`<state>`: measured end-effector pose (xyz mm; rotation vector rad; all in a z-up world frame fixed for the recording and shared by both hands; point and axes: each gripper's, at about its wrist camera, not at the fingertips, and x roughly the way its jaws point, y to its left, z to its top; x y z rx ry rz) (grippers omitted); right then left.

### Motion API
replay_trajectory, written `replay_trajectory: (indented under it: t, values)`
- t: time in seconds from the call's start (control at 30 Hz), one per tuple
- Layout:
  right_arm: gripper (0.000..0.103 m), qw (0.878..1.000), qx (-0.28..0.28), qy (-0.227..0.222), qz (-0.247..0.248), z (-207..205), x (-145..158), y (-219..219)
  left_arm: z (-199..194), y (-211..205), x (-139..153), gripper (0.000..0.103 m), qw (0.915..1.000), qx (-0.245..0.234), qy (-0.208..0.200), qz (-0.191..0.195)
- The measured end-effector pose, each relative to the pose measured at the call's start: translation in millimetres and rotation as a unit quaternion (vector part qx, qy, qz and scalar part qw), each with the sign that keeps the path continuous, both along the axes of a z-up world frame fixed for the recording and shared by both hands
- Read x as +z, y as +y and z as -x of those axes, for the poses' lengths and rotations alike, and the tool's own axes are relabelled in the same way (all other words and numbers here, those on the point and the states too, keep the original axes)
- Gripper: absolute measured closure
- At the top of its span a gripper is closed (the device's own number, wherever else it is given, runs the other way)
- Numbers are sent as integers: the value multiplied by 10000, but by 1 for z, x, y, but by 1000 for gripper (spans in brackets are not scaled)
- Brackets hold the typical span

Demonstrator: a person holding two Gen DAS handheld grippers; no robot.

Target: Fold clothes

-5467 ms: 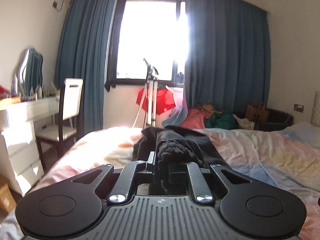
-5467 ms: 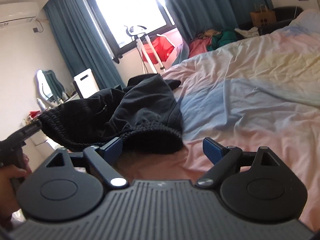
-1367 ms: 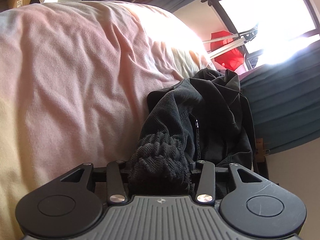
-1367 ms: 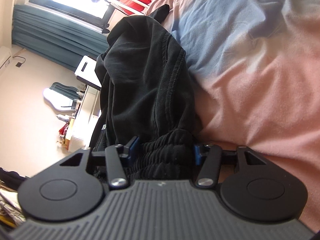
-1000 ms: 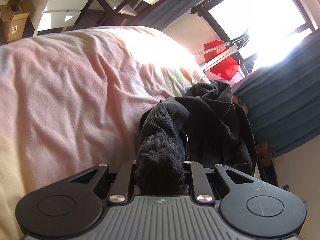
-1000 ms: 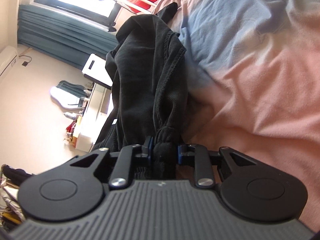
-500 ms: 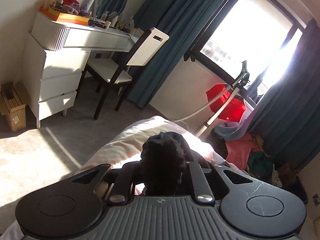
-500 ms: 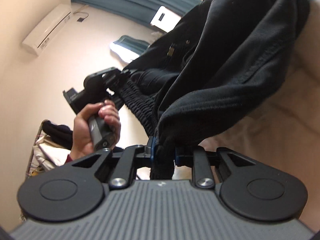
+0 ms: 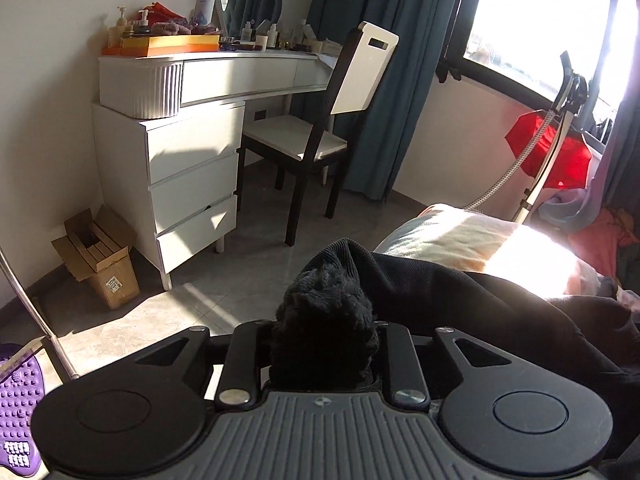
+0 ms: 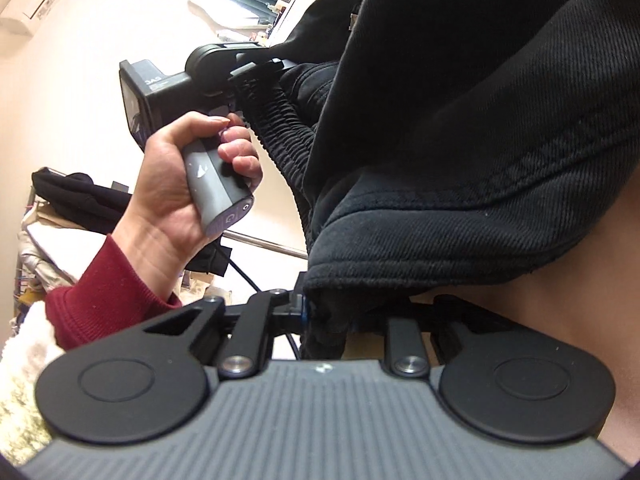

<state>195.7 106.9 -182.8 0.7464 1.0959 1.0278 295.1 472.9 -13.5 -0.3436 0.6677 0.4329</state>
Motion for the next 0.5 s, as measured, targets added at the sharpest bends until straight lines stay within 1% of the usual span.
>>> replay_trajectory:
  t: [0.03, 0.07, 0.1, 0.13, 0.17, 0.2, 0.23, 0.27, 0.37, 0.43, 0.5]
  values:
    - [77, 10000, 45, -42, 68, 3, 3, -1, 1, -1, 0, 70, 10000, -45, 46, -21]
    - [71, 9997, 137, -123, 145, 7, 6, -2, 1, -2, 0, 61, 9999, -90, 92, -42]
    - [56, 9992, 241, -262, 203, 11, 12, -4, 5, -6, 2, 54, 9997, -115, 194, -39]
    - [45, 9982, 279, -462, 270, 19, 18, -8, 10, -12, 5, 40, 9996, -120, 257, -47]
    - [26, 9967, 317, -662, 338, 27, 25, -13, 18, -19, 11, 25, 9996, -85, 251, -72]
    - [19, 9949, 350, -856, 405, 34, 32, -17, 24, -24, 16, 17, 9997, -39, 225, -101]
    - [19, 9936, 328, -974, 465, 38, 39, -22, 32, -32, 22, 6, 9997, -32, 195, -139]
    - [19, 9922, 306, -1091, 526, 42, 47, -28, 39, -39, 29, 2, 9997, -28, 166, -178]
    - [19, 9867, 234, -1443, 706, 53, 70, -44, 71, -74, 53, 0, 9992, -117, -31, -389]
    - [20, 9814, 24, -1741, 813, 60, 89, -59, 89, -97, 66, 0, 9985, -198, -157, -494]
    - [20, 9748, -234, -2013, 931, 68, 106, -81, 111, -128, 77, 0, 9975, -361, -339, -504]
